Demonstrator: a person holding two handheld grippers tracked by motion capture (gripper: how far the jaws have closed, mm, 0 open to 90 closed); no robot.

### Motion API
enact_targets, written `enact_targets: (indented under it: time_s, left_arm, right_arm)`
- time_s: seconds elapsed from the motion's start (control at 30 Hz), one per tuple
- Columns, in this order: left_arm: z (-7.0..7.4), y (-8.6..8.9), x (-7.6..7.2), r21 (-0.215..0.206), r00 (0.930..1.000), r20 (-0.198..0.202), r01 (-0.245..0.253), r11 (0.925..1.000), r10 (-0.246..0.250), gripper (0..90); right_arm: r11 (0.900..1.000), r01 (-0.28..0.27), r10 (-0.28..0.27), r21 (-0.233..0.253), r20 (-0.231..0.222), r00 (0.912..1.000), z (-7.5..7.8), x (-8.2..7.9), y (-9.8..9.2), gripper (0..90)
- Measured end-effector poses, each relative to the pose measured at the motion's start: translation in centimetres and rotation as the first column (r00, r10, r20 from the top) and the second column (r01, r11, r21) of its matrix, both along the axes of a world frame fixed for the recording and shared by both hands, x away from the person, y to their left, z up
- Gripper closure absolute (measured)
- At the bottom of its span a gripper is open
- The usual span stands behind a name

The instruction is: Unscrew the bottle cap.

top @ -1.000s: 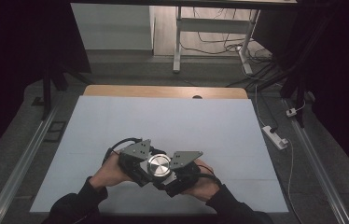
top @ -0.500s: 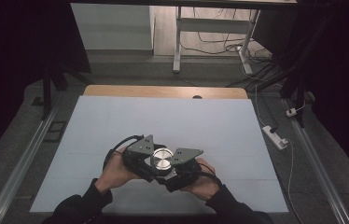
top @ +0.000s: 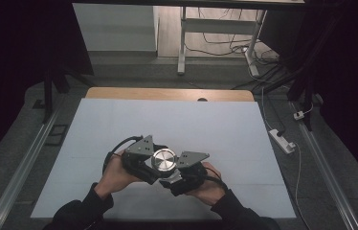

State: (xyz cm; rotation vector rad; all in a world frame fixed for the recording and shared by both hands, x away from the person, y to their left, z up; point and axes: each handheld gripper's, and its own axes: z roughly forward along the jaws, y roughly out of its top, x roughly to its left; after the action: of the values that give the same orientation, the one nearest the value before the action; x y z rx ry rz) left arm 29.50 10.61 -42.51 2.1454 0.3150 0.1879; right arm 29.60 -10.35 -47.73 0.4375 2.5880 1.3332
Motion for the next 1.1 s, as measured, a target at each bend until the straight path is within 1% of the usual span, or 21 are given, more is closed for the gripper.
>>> enact_targets:
  time_s: [0.1, 0.5, 0.67, 0.87, 1.1]
  left_arm:
    - [0.1, 0.2, -0.1, 0.005, 1.0, 0.005, -0.004, 1.0, 0.004, 19.2]
    - [0.3, 0.9, -0.2, 0.002, 0.9997, 0.012, -0.022, 0.9997, 0.022, 19.2]
    - [0.3, 1.1, -0.3, 0.005, 0.9997, 0.014, -0.022, 0.9997, 0.022, 19.2]
    - [0.3, 1.2, -0.5, -0.004, 0.9997, 0.008, -0.022, 0.9998, 0.022, 19.2]
    - [0.3, 1.4, -0.7, -0.004, 0.9997, 0.004, -0.023, 0.9997, 0.023, 19.2]
  right_arm:
    - [1.0, 0.011, -0.011, 0.004, -0.001, 0.9999, 0.1, 0.1, -0.2, 14.7]
    - [0.999, 0.046, -0.046, 0.013, 0.001, 0.9989, 0.2, 0.7, -0.9, 14.7]
    - [0.998, 0.064, -0.064, 0.018, 0.003, 0.998, 0.3, 1.0, -1.3, 14.7]
    - [0.996, 0.081, -0.081, 0.024, 0.004, 0.9967, 0.4, 1.3, -1.6, 14.7]
    - [0.994, 0.105, -0.105, 0.029, 0.007, 0.9945, 0.5, 2.0, -2.0, 14.7]
